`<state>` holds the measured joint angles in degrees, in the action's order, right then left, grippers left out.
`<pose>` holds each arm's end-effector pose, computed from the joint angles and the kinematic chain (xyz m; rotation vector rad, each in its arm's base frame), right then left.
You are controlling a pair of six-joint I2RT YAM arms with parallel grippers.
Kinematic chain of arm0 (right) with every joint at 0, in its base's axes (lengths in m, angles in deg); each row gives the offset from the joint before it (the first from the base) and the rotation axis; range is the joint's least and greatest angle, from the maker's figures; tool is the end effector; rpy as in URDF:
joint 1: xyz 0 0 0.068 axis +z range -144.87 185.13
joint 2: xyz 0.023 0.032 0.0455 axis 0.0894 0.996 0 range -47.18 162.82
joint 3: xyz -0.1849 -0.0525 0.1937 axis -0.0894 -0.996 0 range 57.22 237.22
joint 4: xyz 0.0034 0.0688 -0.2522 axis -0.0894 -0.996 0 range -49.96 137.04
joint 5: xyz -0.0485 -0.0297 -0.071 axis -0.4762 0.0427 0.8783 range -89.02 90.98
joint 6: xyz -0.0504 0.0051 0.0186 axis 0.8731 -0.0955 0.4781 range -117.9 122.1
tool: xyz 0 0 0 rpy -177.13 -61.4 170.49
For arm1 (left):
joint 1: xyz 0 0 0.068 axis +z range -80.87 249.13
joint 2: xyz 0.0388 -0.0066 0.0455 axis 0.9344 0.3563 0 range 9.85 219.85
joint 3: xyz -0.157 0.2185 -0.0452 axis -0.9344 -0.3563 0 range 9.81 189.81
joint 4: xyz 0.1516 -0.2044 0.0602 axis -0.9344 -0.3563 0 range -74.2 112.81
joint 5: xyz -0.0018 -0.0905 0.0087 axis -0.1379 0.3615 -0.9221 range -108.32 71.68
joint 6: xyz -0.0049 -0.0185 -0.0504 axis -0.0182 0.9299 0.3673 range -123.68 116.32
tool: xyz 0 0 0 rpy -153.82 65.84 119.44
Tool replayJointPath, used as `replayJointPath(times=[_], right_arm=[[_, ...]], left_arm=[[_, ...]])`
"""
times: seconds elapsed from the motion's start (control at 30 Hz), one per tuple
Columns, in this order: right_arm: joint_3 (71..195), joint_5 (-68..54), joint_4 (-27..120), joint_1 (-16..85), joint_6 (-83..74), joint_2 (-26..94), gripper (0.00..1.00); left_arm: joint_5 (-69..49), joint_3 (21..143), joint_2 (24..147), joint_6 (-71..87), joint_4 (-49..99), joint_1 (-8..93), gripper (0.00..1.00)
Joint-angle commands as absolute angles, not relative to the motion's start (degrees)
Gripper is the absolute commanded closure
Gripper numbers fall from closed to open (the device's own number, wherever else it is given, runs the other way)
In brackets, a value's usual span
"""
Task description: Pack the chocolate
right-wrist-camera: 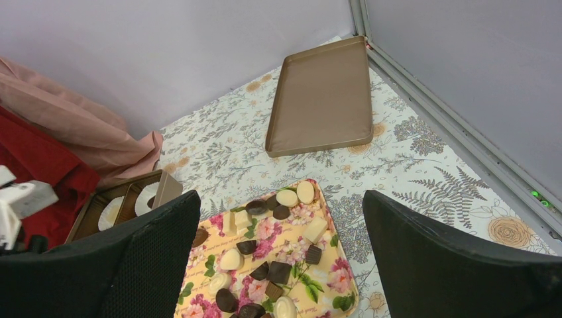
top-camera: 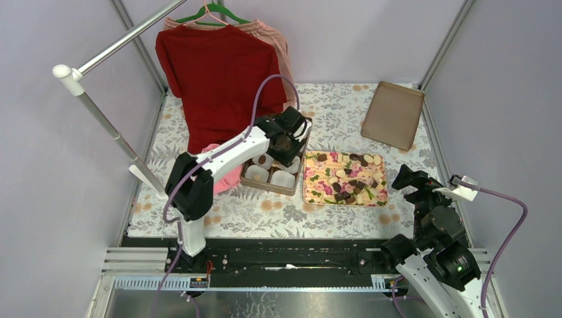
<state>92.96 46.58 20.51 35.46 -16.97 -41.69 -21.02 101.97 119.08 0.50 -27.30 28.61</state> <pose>0.0450 -0.0031 0.3205 0.4849 1.4468 0.0891 0.3062 -0.2595 0.2472 0.8455 2.6184 -0.1512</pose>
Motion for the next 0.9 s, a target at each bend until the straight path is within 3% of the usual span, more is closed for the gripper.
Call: replayJointPath(times=[0.0,0.37,0.87], right_arm=[[93.18,47.81,21.81,35.67,-16.61,-41.73,0.0],[93.12,47.93,21.69,35.68,-16.69,-41.93,0.0],[93.11,48.01,21.55,35.65,-16.71,-42.02,0.0]], left_arm=[[-18.59,102.82,114.39,0.97,-27.65,27.33,0.51],[-15.7,102.16,112.6,1.17,-25.66,20.18,0.5],[-20.0,103.62,121.51,1.56,-21.92,13.48,0.5]])
